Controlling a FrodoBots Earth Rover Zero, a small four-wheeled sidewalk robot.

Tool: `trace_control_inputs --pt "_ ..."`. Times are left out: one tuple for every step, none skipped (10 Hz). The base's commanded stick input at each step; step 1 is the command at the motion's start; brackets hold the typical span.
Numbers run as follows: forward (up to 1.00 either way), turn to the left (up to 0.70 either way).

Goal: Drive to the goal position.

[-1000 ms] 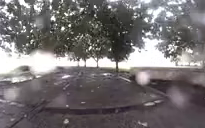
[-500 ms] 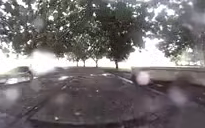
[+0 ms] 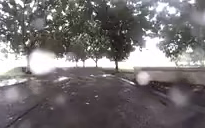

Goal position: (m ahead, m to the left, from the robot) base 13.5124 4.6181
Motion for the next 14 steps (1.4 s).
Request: trace_control_inputs --pt "0.7 0.0" --pt "0.7 0.0" --pt "0.7 0.0" --pt "0.7 0.0" --pt "0.7 0.0" --pt "0.7 0.0" --pt "0.7 0.0" --pt "0.7 0.0" --pt "0.7 0.0" --pt "0.7 0.0" --pt "0.7 0.0" --pt "0.7 0.0" --pt "0.7 0.0" --pt "0.7 0.01"
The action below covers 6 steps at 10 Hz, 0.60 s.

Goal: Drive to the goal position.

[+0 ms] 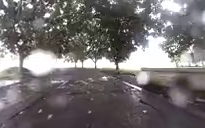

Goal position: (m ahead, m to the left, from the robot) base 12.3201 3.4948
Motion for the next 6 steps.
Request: trace_control_inputs --pt "0.7 0.08" --pt "0.7 0.35" --pt "0.7 0.35" --pt "0.7 0.29" --pt "0.7 0.0" --pt "0.7 0.0"
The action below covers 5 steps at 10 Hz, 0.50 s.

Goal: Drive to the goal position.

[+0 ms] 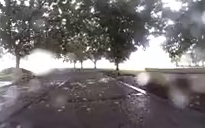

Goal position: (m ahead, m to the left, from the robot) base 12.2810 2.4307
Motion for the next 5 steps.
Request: trace_control_inputs --pt "0.7 0.0" --pt "0.7 0.0" --pt "0.7 0.0" --pt "0.7 0.0" --pt "0.7 0.0"
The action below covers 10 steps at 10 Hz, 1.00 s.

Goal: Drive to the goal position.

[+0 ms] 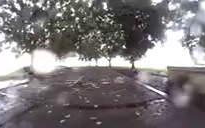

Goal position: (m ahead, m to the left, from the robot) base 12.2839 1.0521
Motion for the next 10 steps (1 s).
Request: trace_control_inputs --pt "0.7 0.0" --pt "0.7 0.0" --pt "0.7 0.0" --pt "0.7 0.0" --pt "0.7 0.0" --pt "0.7 0.0" --pt "0.7 0.0" --pt "0.7 0.0" --pt "0.7 0.0" --pt "0.7 0.0"
